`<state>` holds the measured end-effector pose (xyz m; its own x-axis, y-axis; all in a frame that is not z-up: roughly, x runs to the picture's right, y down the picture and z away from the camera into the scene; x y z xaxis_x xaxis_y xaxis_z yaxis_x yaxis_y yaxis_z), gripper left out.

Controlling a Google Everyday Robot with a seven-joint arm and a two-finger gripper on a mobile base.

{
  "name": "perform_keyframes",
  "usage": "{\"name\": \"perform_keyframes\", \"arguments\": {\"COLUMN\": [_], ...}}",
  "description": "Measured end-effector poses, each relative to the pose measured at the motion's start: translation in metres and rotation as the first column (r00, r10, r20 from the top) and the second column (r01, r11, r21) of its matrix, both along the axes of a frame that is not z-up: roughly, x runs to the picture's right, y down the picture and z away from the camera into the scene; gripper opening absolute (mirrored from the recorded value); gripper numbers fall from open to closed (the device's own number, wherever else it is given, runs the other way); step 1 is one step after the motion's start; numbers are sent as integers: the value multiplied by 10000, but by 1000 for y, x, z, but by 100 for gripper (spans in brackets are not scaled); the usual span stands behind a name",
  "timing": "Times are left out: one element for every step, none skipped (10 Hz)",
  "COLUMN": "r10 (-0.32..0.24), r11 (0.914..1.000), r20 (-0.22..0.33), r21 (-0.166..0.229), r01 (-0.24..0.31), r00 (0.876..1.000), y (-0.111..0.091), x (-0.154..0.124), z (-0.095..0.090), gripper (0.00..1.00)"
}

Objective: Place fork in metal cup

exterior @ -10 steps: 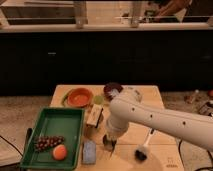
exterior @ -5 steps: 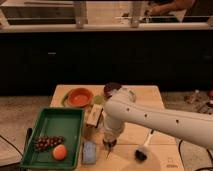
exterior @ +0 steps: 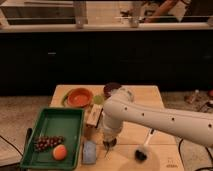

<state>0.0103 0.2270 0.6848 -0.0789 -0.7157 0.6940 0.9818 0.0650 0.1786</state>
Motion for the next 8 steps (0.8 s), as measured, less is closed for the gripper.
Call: {"name": "perform_keyframes", "arguments": {"r10": [5, 9, 10, 8, 16, 23, 28, 58], "r11": [10000, 10000, 10000, 10000, 10000, 10000, 10000, 10000], "r20": [-10, -17, -18, -18, -19, -24, -35, -90], "r21": [-19, -32, -37, -33, -29, -24, -13, -7], "r01": [-5, -9, -10, -8, -16, -23, -28, -58], "r00": [10000, 10000, 10000, 10000, 10000, 10000, 10000, 9999], "y": [2, 3, 5, 5, 5, 5, 5, 4], "x": [1, 2, 2, 3, 3, 3, 3, 4], "z": [3, 4, 6, 7, 7, 8, 8, 9], "gripper": [0, 0, 0, 0, 4, 11, 20, 31]}}
